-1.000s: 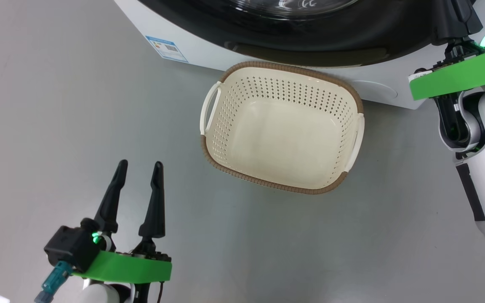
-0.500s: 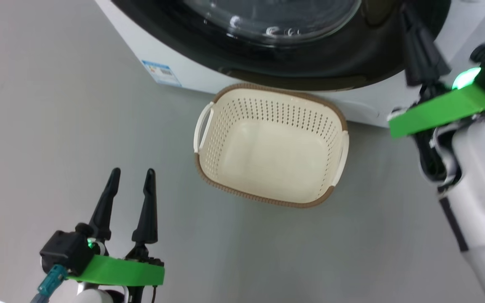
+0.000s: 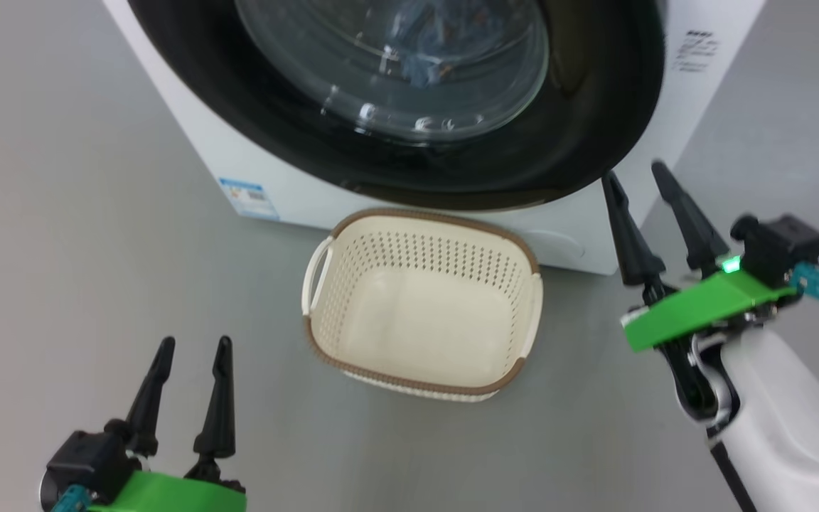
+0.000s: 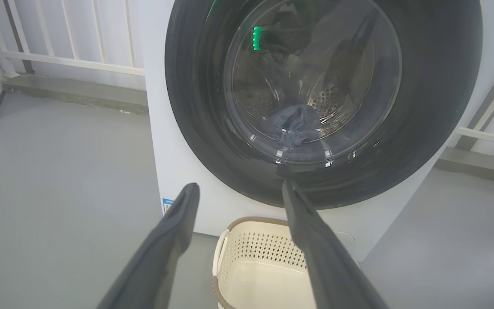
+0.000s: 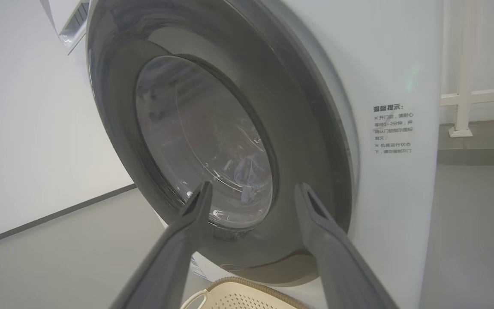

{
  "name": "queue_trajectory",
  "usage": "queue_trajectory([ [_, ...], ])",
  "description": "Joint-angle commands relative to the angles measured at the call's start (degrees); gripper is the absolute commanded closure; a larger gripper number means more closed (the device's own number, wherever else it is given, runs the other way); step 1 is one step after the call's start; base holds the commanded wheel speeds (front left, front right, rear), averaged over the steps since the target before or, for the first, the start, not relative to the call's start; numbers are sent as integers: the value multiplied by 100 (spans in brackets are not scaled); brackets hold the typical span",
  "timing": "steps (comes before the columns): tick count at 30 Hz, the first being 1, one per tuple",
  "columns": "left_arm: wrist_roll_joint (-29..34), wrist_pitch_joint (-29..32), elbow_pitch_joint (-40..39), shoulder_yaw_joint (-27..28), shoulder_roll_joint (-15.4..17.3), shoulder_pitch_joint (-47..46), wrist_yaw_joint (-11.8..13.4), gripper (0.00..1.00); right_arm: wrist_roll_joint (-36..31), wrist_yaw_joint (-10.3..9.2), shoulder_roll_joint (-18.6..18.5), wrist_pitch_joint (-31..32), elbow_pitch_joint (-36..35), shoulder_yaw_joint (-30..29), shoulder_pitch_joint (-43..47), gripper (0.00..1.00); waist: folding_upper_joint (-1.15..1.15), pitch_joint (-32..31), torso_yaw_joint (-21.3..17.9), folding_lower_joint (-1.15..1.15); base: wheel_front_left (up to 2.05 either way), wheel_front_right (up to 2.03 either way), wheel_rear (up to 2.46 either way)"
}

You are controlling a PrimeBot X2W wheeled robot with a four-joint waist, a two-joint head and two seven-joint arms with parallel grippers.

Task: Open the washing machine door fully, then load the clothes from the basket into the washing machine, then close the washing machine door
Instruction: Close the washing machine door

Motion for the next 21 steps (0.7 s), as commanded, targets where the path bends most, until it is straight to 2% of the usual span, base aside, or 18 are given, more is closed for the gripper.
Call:
queue_trajectory([
  [1, -38, -37, -101, 202, 157, 65, 4, 0, 14, 0, 69, -23, -118, -1, 258, 0, 0, -347, -272, 0, 0, 0, 0],
  [8, -116, -37, 4, 235, 308, 267, 4, 0, 6, 0, 118, -23, -104, -139, 918, 0, 0, -710, -626, 0, 0, 0, 0],
  [21, -173, -37, 155, 357, 469, 480, 4, 0, -8, 0, 68, -23, -168, -374, 1550, 0, 0, -1035, -1143, 0, 0, 0, 0],
])
